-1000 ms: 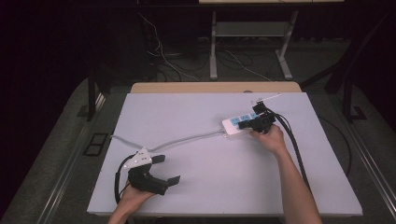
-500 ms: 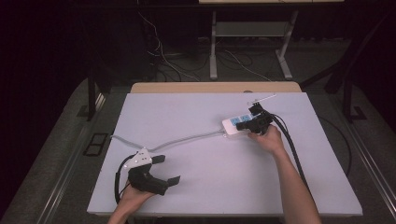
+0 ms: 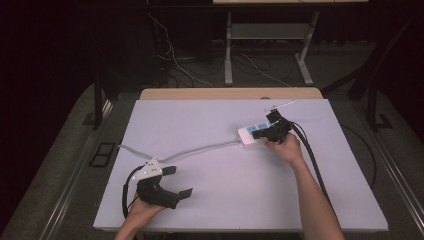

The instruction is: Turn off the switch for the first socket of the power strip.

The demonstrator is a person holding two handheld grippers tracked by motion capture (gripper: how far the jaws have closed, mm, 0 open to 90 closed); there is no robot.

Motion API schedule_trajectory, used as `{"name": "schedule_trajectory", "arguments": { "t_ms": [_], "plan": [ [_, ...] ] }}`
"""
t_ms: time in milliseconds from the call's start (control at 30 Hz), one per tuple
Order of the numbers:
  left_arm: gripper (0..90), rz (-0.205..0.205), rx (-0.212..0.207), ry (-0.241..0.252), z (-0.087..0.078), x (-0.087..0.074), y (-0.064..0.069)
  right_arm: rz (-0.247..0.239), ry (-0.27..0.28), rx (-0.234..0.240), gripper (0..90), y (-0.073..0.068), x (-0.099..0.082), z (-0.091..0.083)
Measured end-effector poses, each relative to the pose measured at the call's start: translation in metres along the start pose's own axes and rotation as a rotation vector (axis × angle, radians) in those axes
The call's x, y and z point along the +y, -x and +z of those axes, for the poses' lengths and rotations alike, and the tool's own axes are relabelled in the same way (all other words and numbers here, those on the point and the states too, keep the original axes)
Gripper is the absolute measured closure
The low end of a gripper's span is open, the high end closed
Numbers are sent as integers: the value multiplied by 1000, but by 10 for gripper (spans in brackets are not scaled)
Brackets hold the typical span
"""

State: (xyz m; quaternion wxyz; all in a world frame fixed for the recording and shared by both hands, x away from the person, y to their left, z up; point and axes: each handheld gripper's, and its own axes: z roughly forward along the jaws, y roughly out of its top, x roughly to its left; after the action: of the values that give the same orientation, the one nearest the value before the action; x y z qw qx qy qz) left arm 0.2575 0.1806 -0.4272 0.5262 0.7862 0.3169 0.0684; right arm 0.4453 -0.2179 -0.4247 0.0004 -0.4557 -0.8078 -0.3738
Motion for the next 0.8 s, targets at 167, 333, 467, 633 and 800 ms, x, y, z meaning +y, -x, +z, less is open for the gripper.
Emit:
{"name": "schedule_trajectory", "arguments": {
  "t_ms": [167,333,467,633,800],
  "plan": [
    [0,4,-4,3,0,0,0,5,-2,26,900,2,0,-1],
    [0,4,-3,4,0,1,-1,3,4,21,900,5,1,-7],
    [0,2,-4,3,0,1,-1,8,22,33,900,6,1,-16],
    [0,7,-4,5,0,1,-1,5,43,34,900,5,2,-27],
    [0,7,-5,7,-1,1,0,0,51,18,899,6,1,-40]
  ]
}}
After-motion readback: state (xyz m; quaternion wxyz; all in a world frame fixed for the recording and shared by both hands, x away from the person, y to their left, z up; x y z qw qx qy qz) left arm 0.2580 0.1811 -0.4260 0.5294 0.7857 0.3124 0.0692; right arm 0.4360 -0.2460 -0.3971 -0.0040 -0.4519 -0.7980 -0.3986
